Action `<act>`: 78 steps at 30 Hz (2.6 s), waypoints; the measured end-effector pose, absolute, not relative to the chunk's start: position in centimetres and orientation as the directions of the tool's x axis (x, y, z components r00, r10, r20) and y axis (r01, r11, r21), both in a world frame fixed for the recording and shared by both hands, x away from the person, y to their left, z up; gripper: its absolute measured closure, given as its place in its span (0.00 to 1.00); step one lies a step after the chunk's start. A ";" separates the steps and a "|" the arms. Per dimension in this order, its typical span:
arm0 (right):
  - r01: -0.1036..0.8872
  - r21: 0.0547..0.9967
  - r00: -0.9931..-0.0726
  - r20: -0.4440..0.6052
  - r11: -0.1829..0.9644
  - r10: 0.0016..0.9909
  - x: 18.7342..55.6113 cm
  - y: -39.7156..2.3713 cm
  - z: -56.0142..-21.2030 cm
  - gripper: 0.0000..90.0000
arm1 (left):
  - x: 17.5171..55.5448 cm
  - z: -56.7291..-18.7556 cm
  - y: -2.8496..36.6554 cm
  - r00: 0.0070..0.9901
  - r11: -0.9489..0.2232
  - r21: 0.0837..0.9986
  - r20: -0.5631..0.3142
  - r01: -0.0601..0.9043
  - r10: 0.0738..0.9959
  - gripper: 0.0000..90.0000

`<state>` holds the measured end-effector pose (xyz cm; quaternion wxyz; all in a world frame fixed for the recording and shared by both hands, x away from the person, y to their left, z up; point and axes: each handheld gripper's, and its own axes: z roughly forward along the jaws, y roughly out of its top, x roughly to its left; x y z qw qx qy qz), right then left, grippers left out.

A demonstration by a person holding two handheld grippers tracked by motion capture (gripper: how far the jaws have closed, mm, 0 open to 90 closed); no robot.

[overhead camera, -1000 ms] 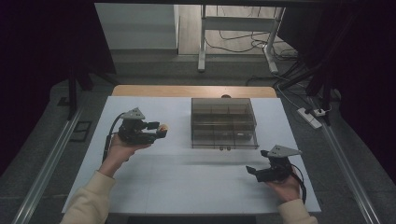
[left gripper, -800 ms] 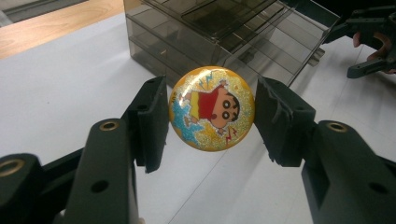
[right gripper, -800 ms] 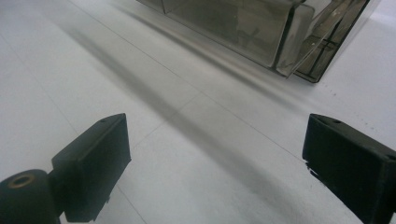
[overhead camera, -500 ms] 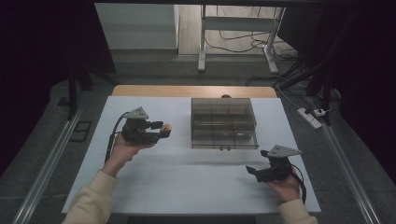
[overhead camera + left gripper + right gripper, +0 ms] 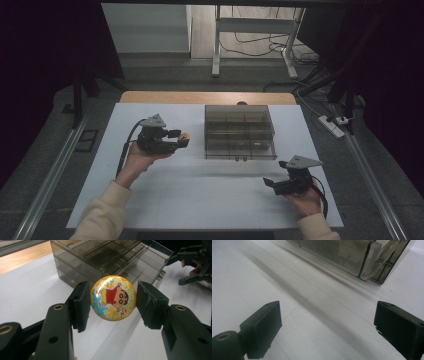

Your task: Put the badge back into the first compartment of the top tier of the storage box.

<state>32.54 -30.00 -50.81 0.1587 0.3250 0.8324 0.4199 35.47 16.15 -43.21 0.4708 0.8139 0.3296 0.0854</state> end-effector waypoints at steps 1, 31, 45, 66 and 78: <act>0.407 0.803 -0.738 0.009 0.435 0.675 32.5 -30.0 -50.8 0.08 | 35.5 -43.2 16.0 0.771 -0.342 0.823 -0.170 0.454 0.614 0.51; 0.406 0.804 -0.740 0.010 0.435 0.672 32.5 -30.0 -50.8 0.08 | 36.7 -43.6 12.2 0.797 -0.368 0.820 -0.166 0.439 0.581 0.51; 0.408 0.802 -0.739 0.010 0.437 0.673 32.4 -30.0 -50.8 0.08 | 37.7 -44.2 10.0 0.805 -0.371 0.818 -0.175 0.439 0.567 0.51; 0.415 0.803 -0.734 0.019 0.427 0.679 32.3 -30.3 -50.9 0.08 | 38.6 -44.6 7.6 0.831 -0.392 0.817 -0.176 0.422 0.528 0.51; 0.419 0.800 -0.732 0.017 0.430 0.681 32.2 -30.4 -50.9 0.08 | 38.6 -44.6 7.6 0.830 -0.415 0.804 -0.164 0.425 0.533 0.32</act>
